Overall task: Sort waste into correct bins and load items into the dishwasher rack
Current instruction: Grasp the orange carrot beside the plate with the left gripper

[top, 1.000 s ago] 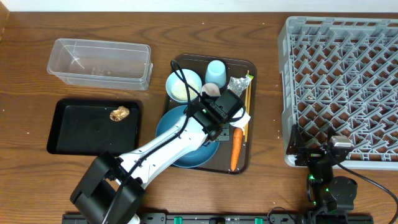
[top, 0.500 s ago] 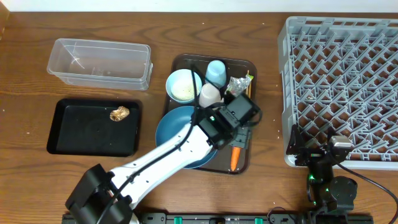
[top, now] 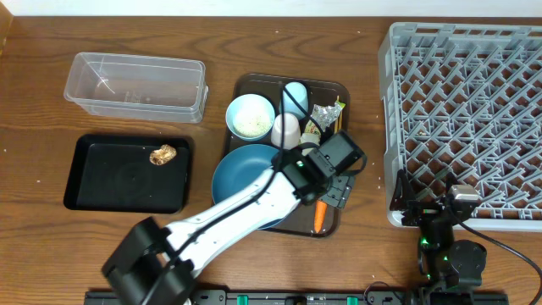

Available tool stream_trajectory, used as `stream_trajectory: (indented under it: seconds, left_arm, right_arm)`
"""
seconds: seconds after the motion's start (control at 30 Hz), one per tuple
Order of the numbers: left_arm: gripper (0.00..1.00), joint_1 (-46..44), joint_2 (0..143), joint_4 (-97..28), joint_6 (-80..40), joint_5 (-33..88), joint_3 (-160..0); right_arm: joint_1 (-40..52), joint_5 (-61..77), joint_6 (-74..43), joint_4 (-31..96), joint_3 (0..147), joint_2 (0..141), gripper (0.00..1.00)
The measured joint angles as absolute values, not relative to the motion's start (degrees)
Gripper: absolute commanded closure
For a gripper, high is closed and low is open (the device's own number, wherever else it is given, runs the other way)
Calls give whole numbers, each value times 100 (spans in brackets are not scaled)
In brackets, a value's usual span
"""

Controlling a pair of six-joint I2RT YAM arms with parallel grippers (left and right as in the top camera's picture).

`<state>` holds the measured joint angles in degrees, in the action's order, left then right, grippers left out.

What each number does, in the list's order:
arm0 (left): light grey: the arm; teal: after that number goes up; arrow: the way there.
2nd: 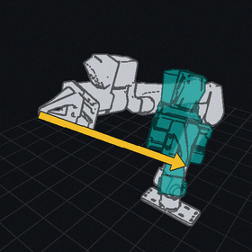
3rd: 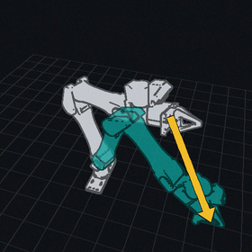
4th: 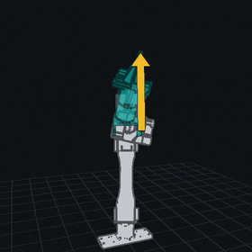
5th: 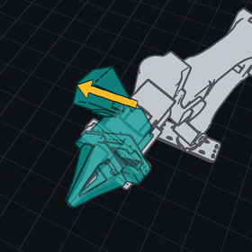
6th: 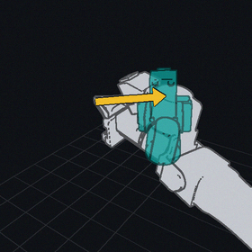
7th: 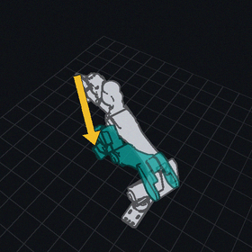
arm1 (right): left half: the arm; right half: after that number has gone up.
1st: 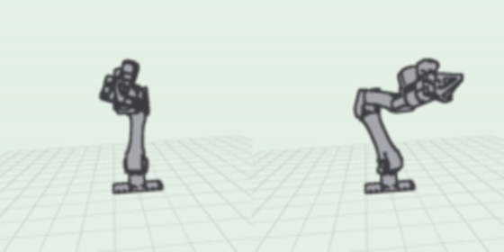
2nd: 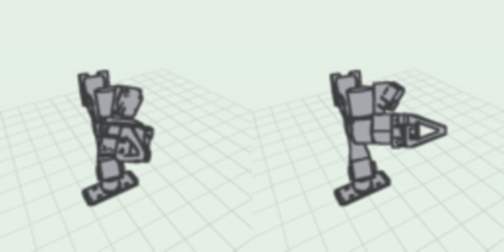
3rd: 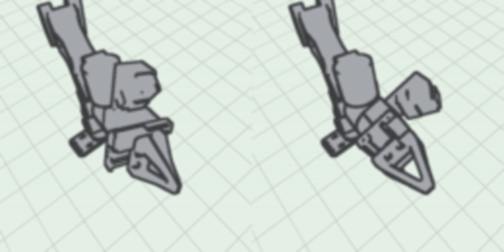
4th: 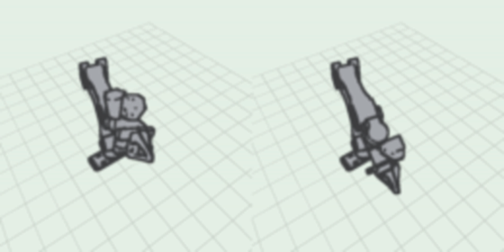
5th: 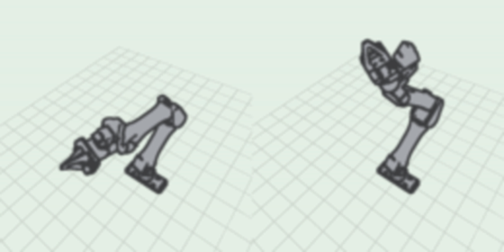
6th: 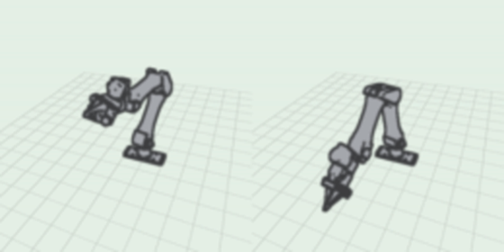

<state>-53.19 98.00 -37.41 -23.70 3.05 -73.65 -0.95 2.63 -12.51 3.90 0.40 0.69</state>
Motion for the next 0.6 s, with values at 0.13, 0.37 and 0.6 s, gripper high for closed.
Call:
stream_trajectory:
  seconds: [0.13, 0.37, 0.6]
  left_arm:
    - [23, -5380, 10204, -3695, -2394, 307, -7365]
    - [32, -5387, 10689, -3680, -2512, 309, -7365]
    - [32, -5537, 10781, -3577, -2591, 294, -7365]
  right_arm:
    - [-95, 263, -1251, 390, 40, 69, 1]
    - [-95, 263, -1251, 388, 40, 69, 1]
    - [-95, 263, -1251, 388, 40, 69, 1]
